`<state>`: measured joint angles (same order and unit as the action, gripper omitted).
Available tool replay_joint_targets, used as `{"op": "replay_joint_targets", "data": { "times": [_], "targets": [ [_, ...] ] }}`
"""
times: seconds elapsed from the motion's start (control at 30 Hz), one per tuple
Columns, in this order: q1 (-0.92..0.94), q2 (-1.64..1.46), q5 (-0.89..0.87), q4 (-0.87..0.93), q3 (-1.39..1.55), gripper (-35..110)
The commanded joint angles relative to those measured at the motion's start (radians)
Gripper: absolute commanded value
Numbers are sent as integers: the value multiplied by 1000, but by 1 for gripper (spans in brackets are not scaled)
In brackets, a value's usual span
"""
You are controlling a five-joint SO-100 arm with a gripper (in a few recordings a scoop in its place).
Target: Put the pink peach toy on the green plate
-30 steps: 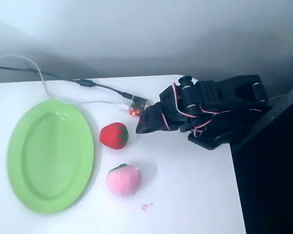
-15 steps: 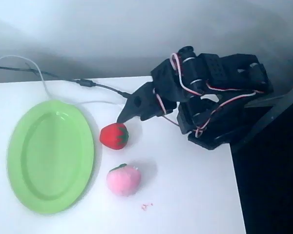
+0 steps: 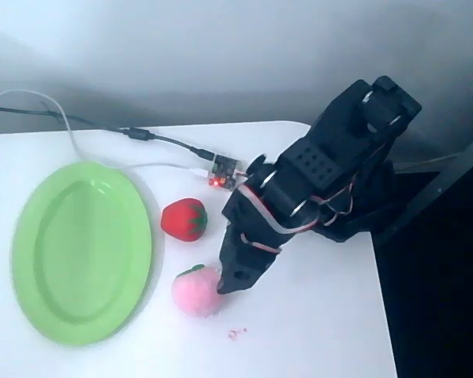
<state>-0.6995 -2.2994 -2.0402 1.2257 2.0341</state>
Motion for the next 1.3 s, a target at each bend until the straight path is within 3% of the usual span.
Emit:
{"op": "replay_joint_targets", "data": {
  "times": [0.0, 0.5, 0.7, 1.27],
  "targets": [
    [-8, 61, -21, 2, 32, 32],
    [23, 316, 49, -218, -58, 28],
    [23, 416, 44, -393, -57, 36],
    [11, 503, -9, -394, 74, 34]
  ]
}}
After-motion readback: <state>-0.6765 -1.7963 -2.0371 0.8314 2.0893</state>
